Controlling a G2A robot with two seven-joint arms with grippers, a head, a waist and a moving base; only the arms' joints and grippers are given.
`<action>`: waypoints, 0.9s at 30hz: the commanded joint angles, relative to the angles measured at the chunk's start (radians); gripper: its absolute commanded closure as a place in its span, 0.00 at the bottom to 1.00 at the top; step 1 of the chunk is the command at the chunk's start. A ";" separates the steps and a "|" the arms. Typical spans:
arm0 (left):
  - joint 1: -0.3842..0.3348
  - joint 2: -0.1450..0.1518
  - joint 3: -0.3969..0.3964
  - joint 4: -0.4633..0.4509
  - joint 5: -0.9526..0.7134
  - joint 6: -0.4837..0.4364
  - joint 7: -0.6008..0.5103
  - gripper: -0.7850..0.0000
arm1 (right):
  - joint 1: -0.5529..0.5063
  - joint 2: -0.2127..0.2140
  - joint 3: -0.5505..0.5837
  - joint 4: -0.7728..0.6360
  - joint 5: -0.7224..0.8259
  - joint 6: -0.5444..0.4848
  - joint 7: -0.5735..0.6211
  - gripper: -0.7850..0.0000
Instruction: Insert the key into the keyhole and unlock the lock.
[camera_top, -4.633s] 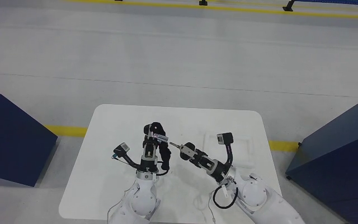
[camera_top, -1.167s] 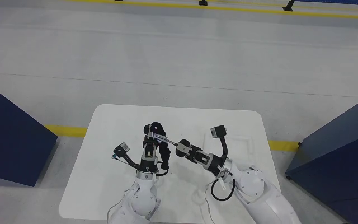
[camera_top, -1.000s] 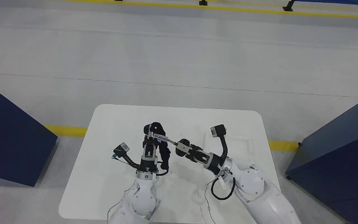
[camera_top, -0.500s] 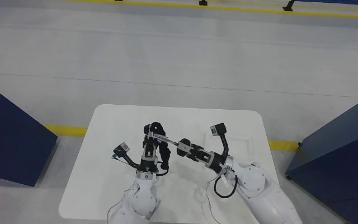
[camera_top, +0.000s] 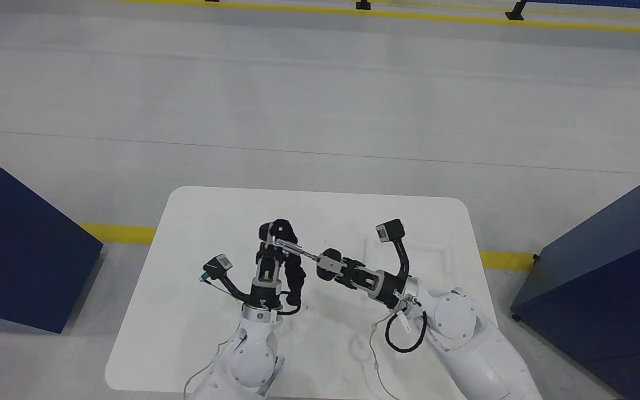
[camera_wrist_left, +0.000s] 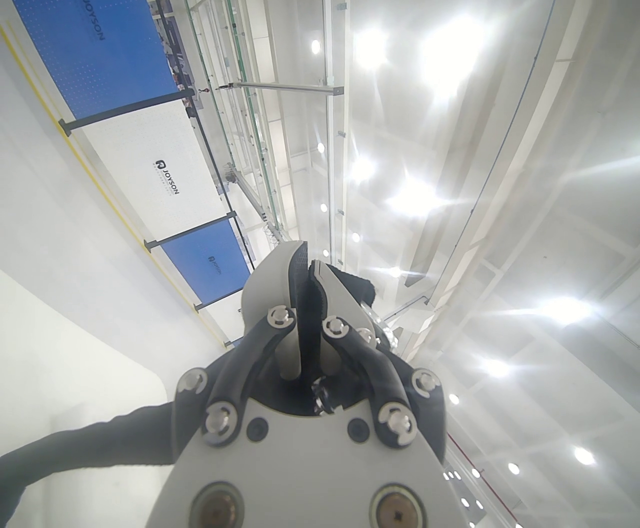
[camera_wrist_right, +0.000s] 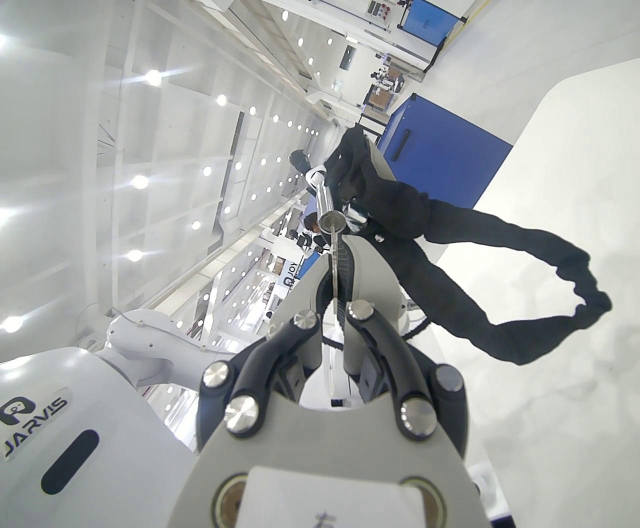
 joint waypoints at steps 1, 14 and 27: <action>0.002 -0.001 -0.003 0.000 0.004 -0.003 -0.009 1.00 | 0.000 -0.001 0.001 0.000 0.000 0.002 0.003 1.00; 0.012 -0.009 -0.016 0.003 0.015 -0.013 -0.054 1.00 | 0.001 -0.005 0.010 0.006 -0.011 0.004 0.014 1.00; 0.022 -0.017 -0.024 -0.003 -0.016 -0.006 -0.097 1.00 | 0.004 -0.011 0.008 0.008 -0.012 0.006 0.020 1.00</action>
